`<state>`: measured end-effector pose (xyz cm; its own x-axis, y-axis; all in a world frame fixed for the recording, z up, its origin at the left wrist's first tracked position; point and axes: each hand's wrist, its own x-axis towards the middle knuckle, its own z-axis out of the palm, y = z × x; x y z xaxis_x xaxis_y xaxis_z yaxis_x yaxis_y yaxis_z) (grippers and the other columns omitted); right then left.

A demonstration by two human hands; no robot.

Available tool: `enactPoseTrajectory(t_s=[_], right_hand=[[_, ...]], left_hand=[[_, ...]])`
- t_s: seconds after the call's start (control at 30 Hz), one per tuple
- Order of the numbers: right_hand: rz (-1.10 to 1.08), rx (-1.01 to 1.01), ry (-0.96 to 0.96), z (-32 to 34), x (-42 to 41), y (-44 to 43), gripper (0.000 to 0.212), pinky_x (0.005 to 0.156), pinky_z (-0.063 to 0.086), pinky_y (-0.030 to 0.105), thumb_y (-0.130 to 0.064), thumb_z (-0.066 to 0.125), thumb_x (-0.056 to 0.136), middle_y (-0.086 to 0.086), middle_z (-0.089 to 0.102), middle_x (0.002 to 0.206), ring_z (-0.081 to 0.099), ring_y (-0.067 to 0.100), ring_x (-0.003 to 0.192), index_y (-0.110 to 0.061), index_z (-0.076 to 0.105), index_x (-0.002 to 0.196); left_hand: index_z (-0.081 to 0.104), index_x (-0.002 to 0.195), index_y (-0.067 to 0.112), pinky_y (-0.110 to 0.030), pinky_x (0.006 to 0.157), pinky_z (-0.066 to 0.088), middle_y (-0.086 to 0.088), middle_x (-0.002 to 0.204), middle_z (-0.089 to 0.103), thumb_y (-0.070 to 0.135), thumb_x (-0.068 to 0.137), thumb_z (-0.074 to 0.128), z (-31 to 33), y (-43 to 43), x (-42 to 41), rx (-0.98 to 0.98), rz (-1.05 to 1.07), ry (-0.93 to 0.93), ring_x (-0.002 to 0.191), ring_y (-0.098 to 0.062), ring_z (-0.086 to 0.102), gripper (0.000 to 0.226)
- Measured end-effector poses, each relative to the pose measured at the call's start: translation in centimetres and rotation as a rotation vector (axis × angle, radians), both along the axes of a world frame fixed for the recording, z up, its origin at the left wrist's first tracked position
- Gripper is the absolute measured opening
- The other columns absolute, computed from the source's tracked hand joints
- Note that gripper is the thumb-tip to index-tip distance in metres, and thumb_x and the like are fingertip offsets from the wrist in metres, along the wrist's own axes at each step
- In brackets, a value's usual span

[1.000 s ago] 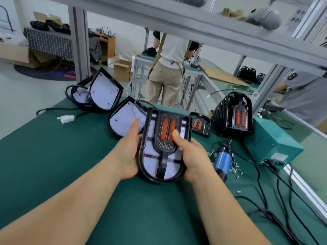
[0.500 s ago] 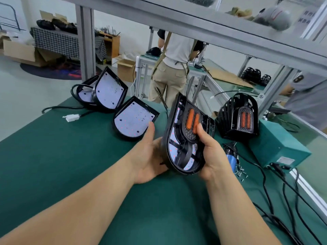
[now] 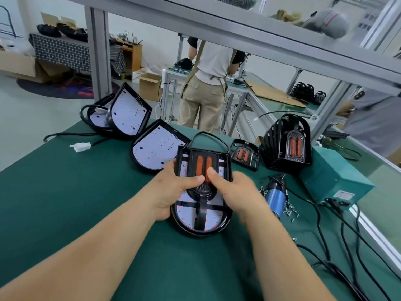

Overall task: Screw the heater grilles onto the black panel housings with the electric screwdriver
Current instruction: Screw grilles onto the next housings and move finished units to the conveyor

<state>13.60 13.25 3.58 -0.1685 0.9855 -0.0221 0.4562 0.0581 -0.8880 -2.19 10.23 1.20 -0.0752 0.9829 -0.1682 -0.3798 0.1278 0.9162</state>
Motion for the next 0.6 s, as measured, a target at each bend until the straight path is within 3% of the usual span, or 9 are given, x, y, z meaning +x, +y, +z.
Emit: enactPoseTrajectory(t_s=[0.07, 0.1, 0.17, 0.27, 0.37, 0.43, 0.53, 0.6], right_hand=[[-0.155, 0.203, -0.366, 1.7, 2.8, 0.8, 0.062, 0.075, 0.054, 0.035, -0.074, 0.055, 0.081, 0.000, 0.070, 0.076, 0.065, 0.023, 0.074, -0.013, 0.066, 0.073], [-0.226, 0.236, -0.441, 2.6, 4.8, 1.1, 0.066, 0.065, 0.049, 0.034, -0.079, 0.050, 0.078, 0.002, 0.061, 0.064, 0.057, 0.023, 0.062, -0.015, 0.055, 0.064], [-0.299, 0.146, -0.570, 3.8, 8.3, 1.3, 0.070, 0.057, 0.043, 0.031, -0.082, 0.047, 0.076, 0.007, 0.055, 0.052, 0.048, 0.022, 0.051, -0.014, 0.043, 0.060], [-0.294, -0.045, -0.791, 2.7, 10.5, 0.7, 0.076, 0.059, 0.048, 0.031, -0.083, 0.049, 0.077, 0.007, 0.068, 0.055, 0.063, 0.021, 0.058, -0.008, 0.054, 0.070], [-0.318, -0.104, -0.741, 1.0, 10.2, 0.5, 0.082, 0.069, 0.054, 0.036, -0.083, 0.062, 0.069, 0.008, 0.065, 0.086, 0.067, 0.027, 0.079, -0.006, 0.054, 0.097], [-0.341, -0.135, -0.637, 0.6, 9.8, 0.5, 0.082, 0.067, 0.056, 0.037, -0.072, 0.074, 0.068, 0.005, 0.057, 0.090, 0.065, 0.026, 0.079, -0.006, 0.045, 0.109], [-0.368, -0.154, -0.554, 0.0, 9.7, 0.7, 0.069, 0.047, 0.045, 0.027, -0.048, 0.080, 0.074, 0.003, 0.055, 0.086, 0.060, 0.020, 0.068, -0.006, 0.042, 0.112], [-0.390, -0.173, -0.454, -0.4, 10.2, 0.8, 0.055, 0.049, 0.046, 0.027, -0.039, 0.077, 0.074, 0.008, 0.062, 0.086, 0.062, 0.023, 0.065, -0.003, 0.052, 0.107]], left_hand=[[0.053, 0.122, 0.014, -0.054, 0.085, 0.058, -0.014, 0.106, 0.075, -0.001, 0.082, 0.074, -0.3, 0.1, 0.0, -0.007, -0.006, 0.031, 0.095, -0.033, 0.073, 0.048], [0.054, 0.121, 0.016, -0.055, 0.089, 0.056, -0.012, 0.106, 0.075, 0.000, 0.082, 0.075, -0.3, 0.1, 0.0, -0.011, 0.000, 0.047, 0.097, -0.032, 0.073, 0.047], [0.057, 0.121, 0.017, -0.056, 0.095, 0.053, -0.010, 0.108, 0.075, 0.002, 0.083, 0.075, -0.3, 0.1, 0.0, 0.000, -0.005, 0.093, 0.102, -0.033, 0.071, 0.044], [0.052, 0.130, 0.017, -0.053, 0.101, 0.050, -0.008, 0.114, 0.073, 0.003, 0.084, 0.074, -0.2, 0.1, 0.2, 0.026, -0.008, 0.140, 0.108, -0.030, 0.069, 0.052], [0.055, 0.119, 0.021, -0.049, 0.099, 0.052, -0.007, 0.120, 0.067, 0.003, 0.083, 0.076, -0.1, 0.0, 0.4, 0.028, 0.053, 0.180, 0.103, -0.024, 0.070, 0.045], [0.055, 0.114, 0.024, -0.048, 0.102, 0.050, -0.005, 0.129, 0.059, 0.005, 0.083, 0.077, 0.0, -0.3, 0.4, 0.023, 0.039, 0.225, 0.106, -0.020, 0.067, 0.042], [0.020, 0.153, 0.024, -0.048, 0.116, 0.034, 0.002, 0.158, 0.033, 0.013, 0.082, 0.080, 0.0, -0.6, 0.5, 0.021, 0.004, 0.294, 0.138, -0.018, 0.045, 0.094], [0.010, 0.156, 0.032, -0.047, 0.119, 0.030, 0.005, 0.163, 0.020, 0.013, 0.082, 0.080, 0.3, -1.0, 0.6, 0.051, 0.037, 0.341, 0.143, -0.018, 0.036, 0.104]])
